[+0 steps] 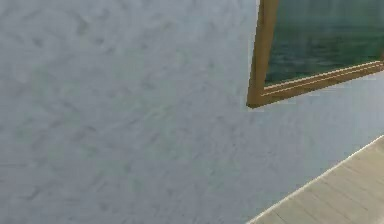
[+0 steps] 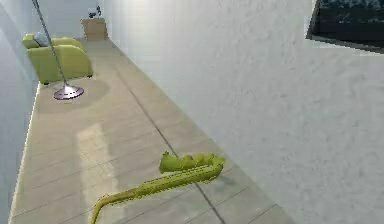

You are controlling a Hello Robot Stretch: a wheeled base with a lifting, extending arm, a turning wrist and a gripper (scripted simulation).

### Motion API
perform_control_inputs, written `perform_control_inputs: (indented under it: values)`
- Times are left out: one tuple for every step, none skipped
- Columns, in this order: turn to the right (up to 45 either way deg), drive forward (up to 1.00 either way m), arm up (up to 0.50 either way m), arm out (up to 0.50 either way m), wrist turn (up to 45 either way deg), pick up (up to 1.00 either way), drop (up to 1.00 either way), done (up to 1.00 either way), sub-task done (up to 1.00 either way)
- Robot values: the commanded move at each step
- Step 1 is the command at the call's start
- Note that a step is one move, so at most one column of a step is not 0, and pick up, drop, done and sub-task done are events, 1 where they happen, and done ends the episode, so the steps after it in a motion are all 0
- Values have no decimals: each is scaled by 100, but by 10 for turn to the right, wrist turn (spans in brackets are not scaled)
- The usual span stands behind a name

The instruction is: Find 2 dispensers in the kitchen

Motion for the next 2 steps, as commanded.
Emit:
perform_control_inputs:
  values:
    - [450,0,0,0,0,0,0,0,0]
    - [150,0,0,0,0,0,0,0,0]
